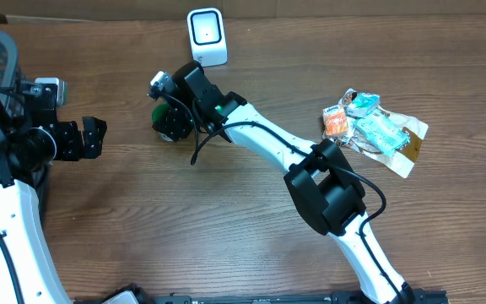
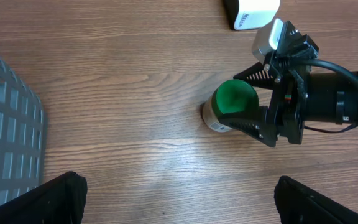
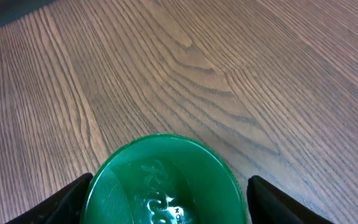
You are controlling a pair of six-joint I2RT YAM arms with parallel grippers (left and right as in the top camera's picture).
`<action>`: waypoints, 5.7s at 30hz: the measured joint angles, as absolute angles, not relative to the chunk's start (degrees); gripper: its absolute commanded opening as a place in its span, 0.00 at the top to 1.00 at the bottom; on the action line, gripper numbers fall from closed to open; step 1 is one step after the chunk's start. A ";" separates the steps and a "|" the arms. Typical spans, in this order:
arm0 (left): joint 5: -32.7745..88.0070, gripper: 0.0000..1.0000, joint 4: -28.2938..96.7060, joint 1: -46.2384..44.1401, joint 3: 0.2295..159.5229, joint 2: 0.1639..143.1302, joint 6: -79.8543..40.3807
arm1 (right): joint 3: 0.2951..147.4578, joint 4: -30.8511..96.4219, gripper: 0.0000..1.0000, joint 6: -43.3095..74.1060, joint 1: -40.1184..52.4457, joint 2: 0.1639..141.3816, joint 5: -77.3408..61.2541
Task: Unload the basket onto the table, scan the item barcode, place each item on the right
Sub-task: 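Grasp the green-lidded jar from above with the right gripper, then lift the jar and hold it below the white scanner, then tilt the jar and hold its side toward the scanner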
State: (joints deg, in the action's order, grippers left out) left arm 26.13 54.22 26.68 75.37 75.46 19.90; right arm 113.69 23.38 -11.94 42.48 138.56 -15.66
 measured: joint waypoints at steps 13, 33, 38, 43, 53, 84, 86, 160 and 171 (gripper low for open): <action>26.13 0.01 54.22 26.68 75.37 75.46 19.90 | 113.69 27.24 0.44 -11.75 42.44 137.45 -15.57; 26.13 0.00 54.22 26.68 75.37 75.46 19.90 | 111.83 51.75 0.41 9.76 36.25 126.15 0.03; 26.15 0.00 54.22 26.68 75.37 75.46 19.90 | 106.10 46.63 0.39 18.26 35.75 126.15 3.44; 26.15 0.00 54.22 26.68 75.37 75.46 19.90 | 104.36 44.62 0.29 23.27 35.77 126.15 4.40; 26.15 0.01 54.24 26.68 75.37 75.46 19.90 | 108.49 60.88 0.00 22.61 35.59 126.17 1.30; 26.15 0.00 54.22 26.68 75.37 75.46 19.90 | 136.35 76.53 0.05 12.67 31.92 130.26 0.16; 26.15 0.01 54.22 26.68 75.37 75.46 19.90 | 136.31 76.60 0.05 12.82 32.03 132.03 0.16; 26.15 0.00 54.22 26.68 75.37 75.46 19.90 | 140.59 89.95 0.44 -20.25 34.11 138.12 -26.92; 26.13 0.00 54.22 26.68 75.37 75.46 19.90 | 140.64 94.28 0.46 -30.24 25.19 137.38 -52.03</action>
